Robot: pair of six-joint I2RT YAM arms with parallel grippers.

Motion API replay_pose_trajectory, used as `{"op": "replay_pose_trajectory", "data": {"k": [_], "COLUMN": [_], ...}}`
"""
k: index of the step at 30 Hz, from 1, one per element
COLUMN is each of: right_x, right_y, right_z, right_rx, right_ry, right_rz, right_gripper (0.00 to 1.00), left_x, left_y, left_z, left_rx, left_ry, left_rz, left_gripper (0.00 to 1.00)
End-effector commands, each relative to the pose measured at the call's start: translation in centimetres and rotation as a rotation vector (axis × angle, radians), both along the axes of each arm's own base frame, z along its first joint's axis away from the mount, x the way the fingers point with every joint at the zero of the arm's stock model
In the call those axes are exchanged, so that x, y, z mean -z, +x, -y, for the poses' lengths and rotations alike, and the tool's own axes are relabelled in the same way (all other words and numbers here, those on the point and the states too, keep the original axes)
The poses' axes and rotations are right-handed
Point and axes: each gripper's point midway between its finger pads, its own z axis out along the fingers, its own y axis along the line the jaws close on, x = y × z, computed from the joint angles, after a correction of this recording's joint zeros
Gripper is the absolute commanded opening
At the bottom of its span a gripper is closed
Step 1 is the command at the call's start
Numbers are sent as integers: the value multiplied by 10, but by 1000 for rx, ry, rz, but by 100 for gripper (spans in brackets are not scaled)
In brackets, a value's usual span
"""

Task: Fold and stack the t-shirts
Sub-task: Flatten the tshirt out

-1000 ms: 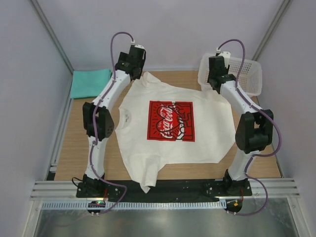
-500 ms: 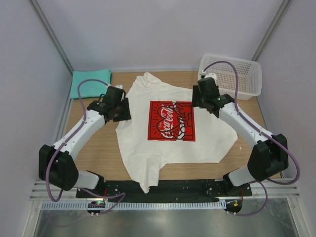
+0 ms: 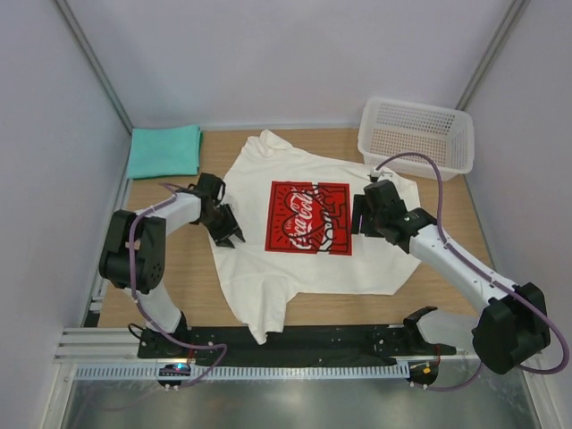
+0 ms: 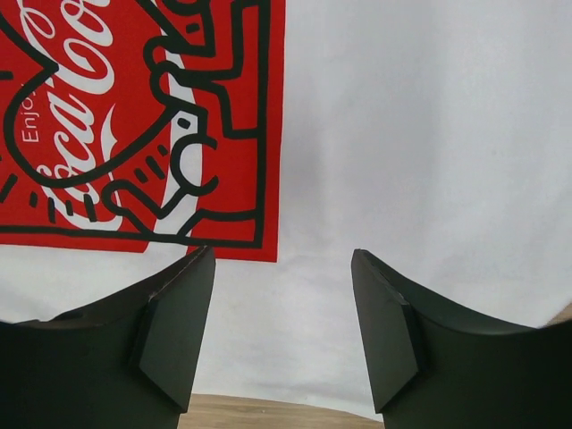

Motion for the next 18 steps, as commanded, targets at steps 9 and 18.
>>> {"op": "replay_pose_trajectory", "data": {"k": [9,18], "right_x": [7,32], "right_y": [0,-9], "right_z": [11,19], "right_rx": [74,132], "right_ry": [-20,-32], "right_rz": [-30,-124], "right_gripper": [74,73], "left_x": [-17,-91], "left_y": [121,38], "left_z": [-57,-77], "left_rx": [41,-6], "left_ry": [138,174], "left_rz": [127,256], "left_gripper": [37,61]}}
